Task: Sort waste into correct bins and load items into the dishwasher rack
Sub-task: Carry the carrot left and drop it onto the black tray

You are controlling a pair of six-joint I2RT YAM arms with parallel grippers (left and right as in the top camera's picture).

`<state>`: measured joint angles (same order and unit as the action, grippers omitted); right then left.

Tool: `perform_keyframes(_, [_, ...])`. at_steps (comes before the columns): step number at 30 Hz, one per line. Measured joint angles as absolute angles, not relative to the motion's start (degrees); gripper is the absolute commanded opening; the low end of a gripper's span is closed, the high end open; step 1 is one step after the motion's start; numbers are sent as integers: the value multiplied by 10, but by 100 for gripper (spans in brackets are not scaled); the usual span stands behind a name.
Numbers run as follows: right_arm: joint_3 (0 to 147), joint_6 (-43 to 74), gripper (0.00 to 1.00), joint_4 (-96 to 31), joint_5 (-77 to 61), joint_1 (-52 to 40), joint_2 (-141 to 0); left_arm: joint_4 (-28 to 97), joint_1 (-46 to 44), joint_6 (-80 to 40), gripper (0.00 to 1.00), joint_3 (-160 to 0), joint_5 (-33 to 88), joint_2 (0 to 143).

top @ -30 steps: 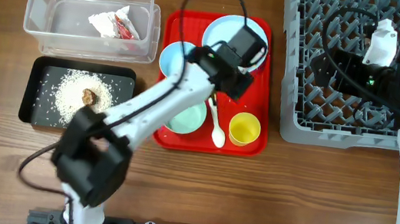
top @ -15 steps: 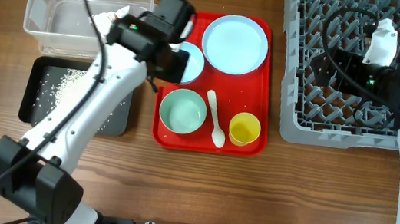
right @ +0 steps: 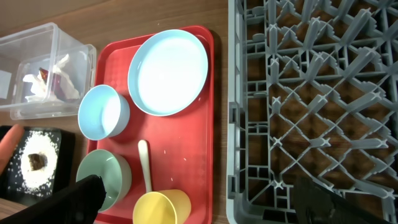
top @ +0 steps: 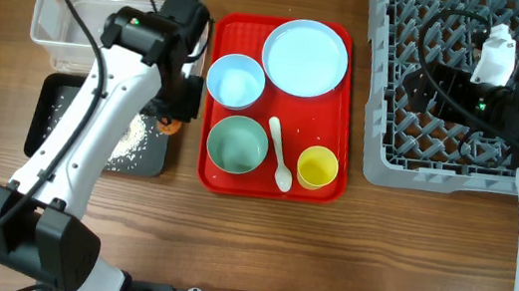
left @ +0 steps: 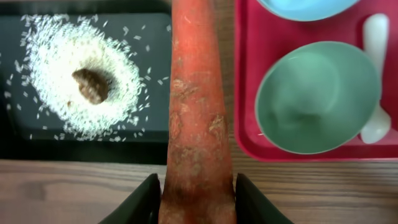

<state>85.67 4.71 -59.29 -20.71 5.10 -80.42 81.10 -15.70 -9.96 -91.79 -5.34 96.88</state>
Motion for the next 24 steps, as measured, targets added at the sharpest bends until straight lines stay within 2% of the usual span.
perform_keyframes(10, [857, 47, 100, -594, -207, 51, -804, 840, -58, -126, 34, -887, -53, 968])
perform_keyframes(16, [857, 47, 100, -596, -207, 51, -804, 811, 4, -135, 28, -837, -53, 968])
perform_keyframes(24, [857, 47, 100, -596, -207, 51, -804, 740, 72, -145, 31, -773, -53, 967])
